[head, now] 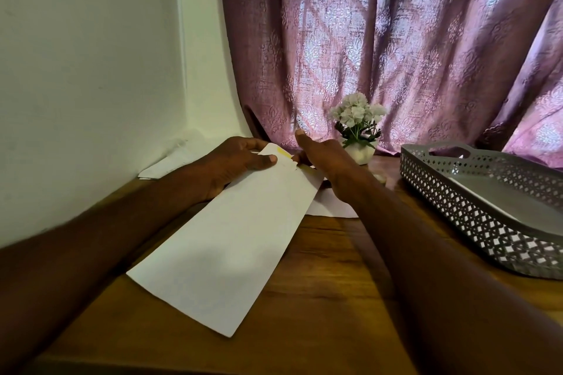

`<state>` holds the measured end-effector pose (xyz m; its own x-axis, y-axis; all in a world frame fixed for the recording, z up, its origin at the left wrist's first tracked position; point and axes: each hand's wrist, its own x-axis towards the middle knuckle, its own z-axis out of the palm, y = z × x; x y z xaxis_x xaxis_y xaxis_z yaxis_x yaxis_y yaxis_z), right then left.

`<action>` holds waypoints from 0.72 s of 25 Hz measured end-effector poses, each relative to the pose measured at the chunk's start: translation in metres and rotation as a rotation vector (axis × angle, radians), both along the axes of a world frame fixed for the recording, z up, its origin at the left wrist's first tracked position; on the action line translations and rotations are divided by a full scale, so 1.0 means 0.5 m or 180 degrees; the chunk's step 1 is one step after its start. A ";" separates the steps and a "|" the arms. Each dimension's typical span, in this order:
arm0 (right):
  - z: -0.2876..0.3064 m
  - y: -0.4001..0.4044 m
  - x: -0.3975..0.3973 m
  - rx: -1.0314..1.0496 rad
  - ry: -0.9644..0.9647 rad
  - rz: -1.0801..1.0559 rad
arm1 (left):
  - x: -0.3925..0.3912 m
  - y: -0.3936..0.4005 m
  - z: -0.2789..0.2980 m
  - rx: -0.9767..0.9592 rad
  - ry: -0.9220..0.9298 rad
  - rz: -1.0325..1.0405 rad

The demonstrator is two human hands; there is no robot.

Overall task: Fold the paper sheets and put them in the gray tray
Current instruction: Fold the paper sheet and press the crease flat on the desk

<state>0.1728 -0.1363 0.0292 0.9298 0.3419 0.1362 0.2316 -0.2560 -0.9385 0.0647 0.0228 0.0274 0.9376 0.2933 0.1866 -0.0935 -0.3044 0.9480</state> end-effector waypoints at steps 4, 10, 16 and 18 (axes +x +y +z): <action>0.000 0.005 0.006 -0.0123 0.0036 0.0059 | 0.003 0.002 -0.002 -0.0033 0.0010 -0.0035; 0.002 0.001 0.002 -0.0060 0.0124 0.0248 | 0.007 0.009 -0.006 0.0019 0.0005 -0.0123; 0.004 -0.007 -0.002 -0.0069 0.0042 0.0456 | 0.013 0.012 -0.009 -0.0073 -0.0109 -0.0281; 0.007 -0.003 -0.003 -0.0132 0.0006 0.0448 | 0.016 0.013 -0.010 -0.0079 -0.0127 -0.0260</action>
<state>0.1711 -0.1378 0.0327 0.8725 0.4743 0.1176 0.2663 -0.2597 -0.9283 0.0728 0.0294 0.0225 0.9506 0.2212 0.2178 -0.1547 -0.2705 0.9502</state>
